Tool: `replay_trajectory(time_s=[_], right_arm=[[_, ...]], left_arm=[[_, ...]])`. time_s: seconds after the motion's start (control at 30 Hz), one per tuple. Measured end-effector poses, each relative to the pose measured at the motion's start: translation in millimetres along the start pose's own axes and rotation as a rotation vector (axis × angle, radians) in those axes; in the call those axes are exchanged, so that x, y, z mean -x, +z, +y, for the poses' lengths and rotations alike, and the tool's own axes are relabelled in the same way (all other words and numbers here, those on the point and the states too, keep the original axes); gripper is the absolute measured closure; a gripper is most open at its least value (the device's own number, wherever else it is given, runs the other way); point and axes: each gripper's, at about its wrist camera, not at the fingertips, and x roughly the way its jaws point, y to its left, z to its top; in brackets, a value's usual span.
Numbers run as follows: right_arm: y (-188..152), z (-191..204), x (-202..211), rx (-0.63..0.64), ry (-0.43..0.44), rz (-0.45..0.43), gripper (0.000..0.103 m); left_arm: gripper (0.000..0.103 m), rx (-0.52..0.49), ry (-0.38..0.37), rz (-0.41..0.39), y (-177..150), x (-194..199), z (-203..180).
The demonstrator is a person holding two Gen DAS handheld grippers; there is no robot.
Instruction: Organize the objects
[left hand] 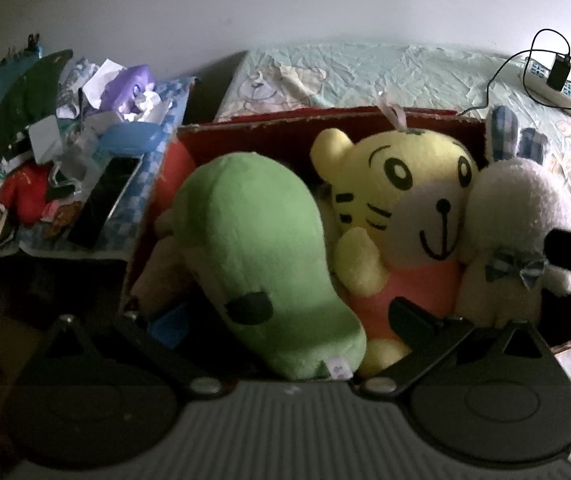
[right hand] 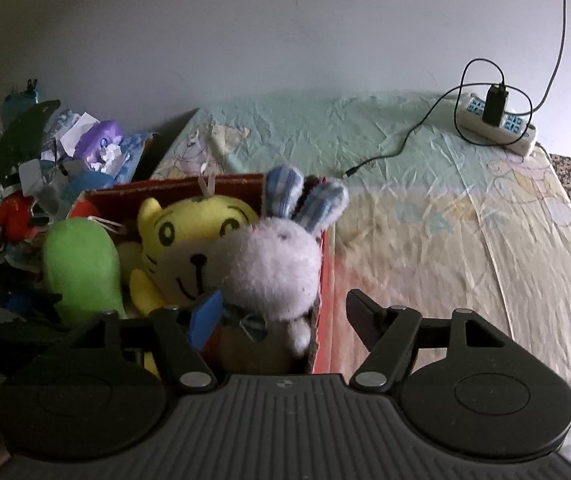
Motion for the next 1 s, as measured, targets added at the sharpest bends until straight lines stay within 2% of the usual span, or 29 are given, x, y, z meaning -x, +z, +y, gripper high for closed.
replay_trajectory(time_s=[0.17, 0.27, 0.37, 0.53, 0.6, 0.7, 0.77, 1.0], right_arm=[[4, -8, -9, -0.039, 0.003, 0.013, 0.028], [1, -11, -13, -0.069, 0.024, 0.064, 0.029], [-1, -9, -7, -0.049, 0.034, 0.047, 0.029], [-1, -9, -10, -0.027, 0.008, 0.042, 0.029], [1, -9, -15, -0.027, -0.039, 0.049, 0.029], [2, -7, -12, -0.018, -0.021, 0.041, 0.028], [0, -4, -11, 0.002, -0.039, 0.021, 0.028], [0, 2, -9, 0.009, -0.054, -0.001, 0.027]], left_arm=[[0.0, 0.012, -0.01, 0.038, 5, -9, 3], [0.0, 0.017, 0.0, 0.071, 7, -12, 3], [0.0, 0.004, 0.026, 0.051, 5, -8, 2], [0.0, 0.038, -0.023, 0.074, -1, -10, 7], [0.0, 0.024, -0.001, 0.077, -1, -11, 4], [0.0, 0.018, 0.02, 0.052, -2, -3, 5], [0.0, 0.007, 0.033, 0.035, -5, 0, 4], [0.0, 0.023, 0.039, 0.028, -8, 4, 11]])
